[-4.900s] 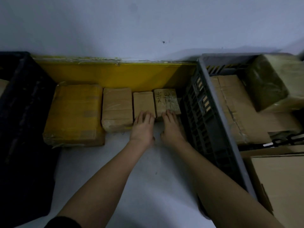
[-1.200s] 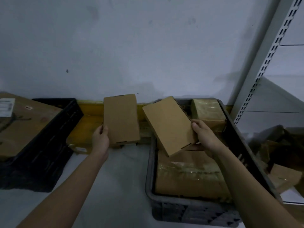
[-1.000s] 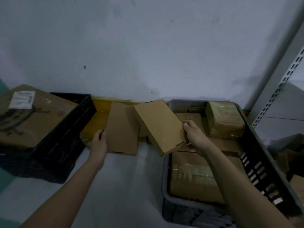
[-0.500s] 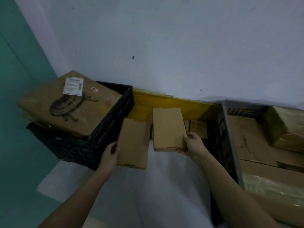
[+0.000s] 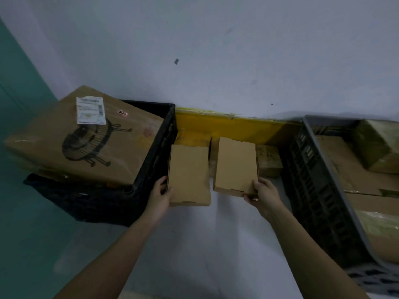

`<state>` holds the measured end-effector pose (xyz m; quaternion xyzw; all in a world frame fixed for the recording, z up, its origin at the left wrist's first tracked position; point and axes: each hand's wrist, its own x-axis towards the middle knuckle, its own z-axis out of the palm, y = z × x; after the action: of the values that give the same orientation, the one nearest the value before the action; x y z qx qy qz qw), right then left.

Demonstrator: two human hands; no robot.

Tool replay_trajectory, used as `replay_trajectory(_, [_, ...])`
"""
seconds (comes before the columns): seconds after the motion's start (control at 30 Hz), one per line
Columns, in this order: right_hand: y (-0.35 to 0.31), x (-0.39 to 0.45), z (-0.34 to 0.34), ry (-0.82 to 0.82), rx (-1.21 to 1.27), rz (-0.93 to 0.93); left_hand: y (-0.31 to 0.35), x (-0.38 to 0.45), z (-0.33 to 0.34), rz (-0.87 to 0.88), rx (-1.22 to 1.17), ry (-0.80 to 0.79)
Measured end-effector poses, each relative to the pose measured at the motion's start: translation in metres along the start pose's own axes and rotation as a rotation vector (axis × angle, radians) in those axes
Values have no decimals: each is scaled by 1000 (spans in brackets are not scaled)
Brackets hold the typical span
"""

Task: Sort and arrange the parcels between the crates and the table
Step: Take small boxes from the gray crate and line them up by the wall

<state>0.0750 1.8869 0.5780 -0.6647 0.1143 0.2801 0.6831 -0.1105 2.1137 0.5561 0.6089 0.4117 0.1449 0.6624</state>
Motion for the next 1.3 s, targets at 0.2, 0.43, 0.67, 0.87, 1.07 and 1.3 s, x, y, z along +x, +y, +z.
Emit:
replay_trajectory(0.2, [-21,9,8,-5,4,-12,37,34,30,14,73,89])
replay_trajectory(0.43, [-44,30,27,-39,-20,-2,70,79,45,68,100,155])
replay_trajectory(0.67, [-49,51,42,-79,-55,15,80,118,50,43,244,180])
replay_trajectory(0.87, [-41,57,59,-124,-54,45,88,113,51,88,411,116])
replay_trajectory(1.07, [-38,54,90,-159,47,80,125,98,23,592,845,123])
replay_trajectory(1.3, [-39,62,131,-227,69,131,101,106,-38,568,1452,156])
